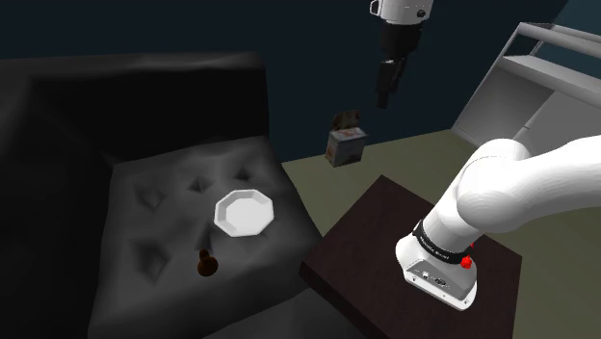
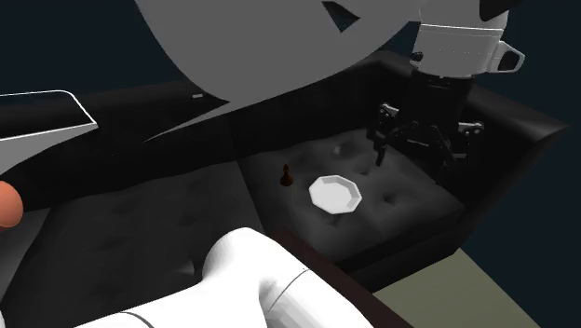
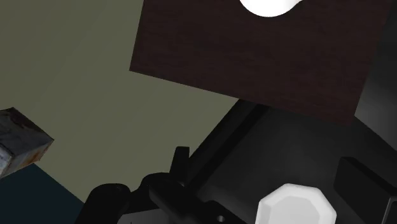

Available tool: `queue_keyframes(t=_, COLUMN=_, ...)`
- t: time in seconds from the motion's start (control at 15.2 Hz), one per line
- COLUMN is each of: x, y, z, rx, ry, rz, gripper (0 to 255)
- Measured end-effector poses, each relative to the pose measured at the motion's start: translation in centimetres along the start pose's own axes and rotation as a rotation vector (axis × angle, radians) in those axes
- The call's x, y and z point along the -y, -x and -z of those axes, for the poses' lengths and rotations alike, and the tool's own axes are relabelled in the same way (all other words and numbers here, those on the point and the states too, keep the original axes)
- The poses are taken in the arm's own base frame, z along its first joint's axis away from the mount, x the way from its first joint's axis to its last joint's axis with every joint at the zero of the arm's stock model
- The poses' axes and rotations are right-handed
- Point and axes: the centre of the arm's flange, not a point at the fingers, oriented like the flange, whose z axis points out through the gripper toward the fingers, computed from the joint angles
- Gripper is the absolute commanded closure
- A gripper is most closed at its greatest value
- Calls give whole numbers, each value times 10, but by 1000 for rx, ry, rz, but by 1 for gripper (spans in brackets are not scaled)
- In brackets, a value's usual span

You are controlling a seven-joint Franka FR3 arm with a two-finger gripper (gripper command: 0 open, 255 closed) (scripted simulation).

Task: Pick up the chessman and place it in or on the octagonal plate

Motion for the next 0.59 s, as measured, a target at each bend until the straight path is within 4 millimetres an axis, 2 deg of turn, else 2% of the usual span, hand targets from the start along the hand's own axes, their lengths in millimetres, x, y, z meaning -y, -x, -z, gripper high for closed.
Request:
queue_keyframes(t=0.2, x=11, y=-6, z=-9, rx=-5, ry=-3, rz=-3, gripper=0)
queue_keyframes(t=0.59, x=62, y=-33, z=-52, rx=-33, ry=-21, rz=-21, gripper=0)
